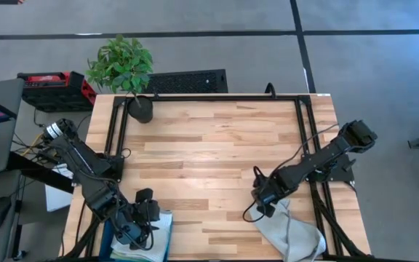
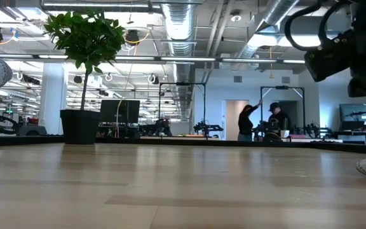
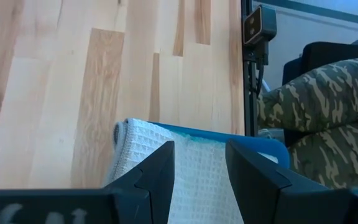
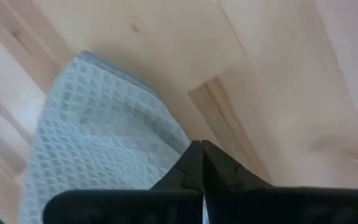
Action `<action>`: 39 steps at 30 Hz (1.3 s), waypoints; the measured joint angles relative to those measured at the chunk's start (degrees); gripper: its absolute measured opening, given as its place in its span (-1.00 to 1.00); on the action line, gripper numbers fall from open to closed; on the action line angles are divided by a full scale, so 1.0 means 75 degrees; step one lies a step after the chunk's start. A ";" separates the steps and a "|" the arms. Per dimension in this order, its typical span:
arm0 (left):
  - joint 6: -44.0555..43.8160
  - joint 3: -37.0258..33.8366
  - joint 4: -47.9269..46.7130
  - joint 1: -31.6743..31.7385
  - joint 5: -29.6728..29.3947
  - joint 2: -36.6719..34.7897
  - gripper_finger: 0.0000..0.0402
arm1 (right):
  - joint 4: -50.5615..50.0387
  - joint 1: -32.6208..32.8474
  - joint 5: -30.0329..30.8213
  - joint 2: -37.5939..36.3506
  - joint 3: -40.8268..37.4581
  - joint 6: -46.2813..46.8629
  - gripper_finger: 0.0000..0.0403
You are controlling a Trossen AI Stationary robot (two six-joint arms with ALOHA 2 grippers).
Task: Fold microfiber towels
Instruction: Fold the grey microfiber cloth
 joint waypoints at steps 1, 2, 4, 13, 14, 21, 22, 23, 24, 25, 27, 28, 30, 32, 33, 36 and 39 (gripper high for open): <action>0.0010 0.0000 0.0000 0.0000 -0.0046 0.0000 -0.33 | 0.0038 0.0000 -0.0055 0.0000 0.0000 0.0036 -0.89; 0.0013 0.0000 -0.0003 0.0000 -0.0053 0.0000 -0.33 | 0.0080 -0.0003 -0.0243 0.0000 0.0000 0.0087 -0.88; 0.0016 0.0000 -0.0003 0.0000 -0.0063 0.0000 -0.33 | 0.0137 0.0001 -0.0739 0.0000 0.0003 0.0236 -0.87; 0.0021 0.0000 -0.0009 0.0000 -0.0063 0.0000 -0.33 | 0.0423 -0.0164 -0.1789 0.0000 0.0006 0.0258 -0.73; 0.0022 0.0000 -0.0009 0.0000 -0.0063 0.0000 -0.33 | 0.0412 -0.0184 -0.1789 0.0000 0.0006 0.0257 -0.70; 0.0025 0.0000 -0.0009 0.0000 -0.0063 0.0000 -0.33 | -0.0129 -0.0201 -0.1789 0.0000 0.0009 0.0566 -0.34; 0.0025 0.0000 -0.0009 0.0000 -0.0063 0.0000 -0.33 | -0.0273 -0.0201 -0.1792 0.0000 0.0009 0.0666 -0.29; 0.0025 0.0000 -0.0009 0.0000 -0.0063 0.0000 -0.33 | -0.0462 -0.0201 -0.1792 0.0000 0.0009 0.0777 -0.24; 0.0025 0.0000 -0.0009 0.0000 -0.0063 0.0000 -0.33 | -0.0682 -0.0201 -0.1794 0.0000 0.0009 0.0925 -0.19; 0.0028 0.0000 -0.0011 0.0000 -0.0063 0.0000 -0.33 | -0.0877 -0.0201 -0.1795 0.0000 0.0009 0.1112 -0.14; 0.0028 0.0000 -0.0009 0.0000 -0.0063 0.0000 -0.33 | -0.1184 -0.0201 -0.1789 0.0000 0.0009 0.1435 -0.06; 0.0030 0.0000 -0.0009 0.0000 -0.0063 0.0000 -0.33 | -0.1290 -0.0201 -0.1790 0.0000 0.0009 0.1511 -0.02; 0.0030 0.0000 -0.0012 0.0000 -0.0063 0.0000 -0.33 | -0.1280 -0.0201 -0.1788 0.0000 0.0009 0.1518 0.04; 0.0029 0.0000 -0.0012 0.0000 -0.0063 0.0000 -0.33 | -0.0986 -0.0184 -0.1795 0.0000 0.0009 0.1444 0.08; 0.0028 0.0000 -0.0012 0.0000 -0.0063 0.0000 -0.33 | -0.0744 -0.0184 -0.1798 0.0000 0.0009 0.1420 0.09; 0.0022 0.0000 -0.0012 0.0000 -0.0063 0.0000 -0.33 | -0.0358 -0.0184 -0.1792 0.0000 0.0009 0.1414 0.11; 0.0022 0.0000 -0.0012 0.0000 -0.0063 0.0000 -0.33 | -0.0699 -0.0187 -0.1636 0.0000 0.0009 0.1458 0.10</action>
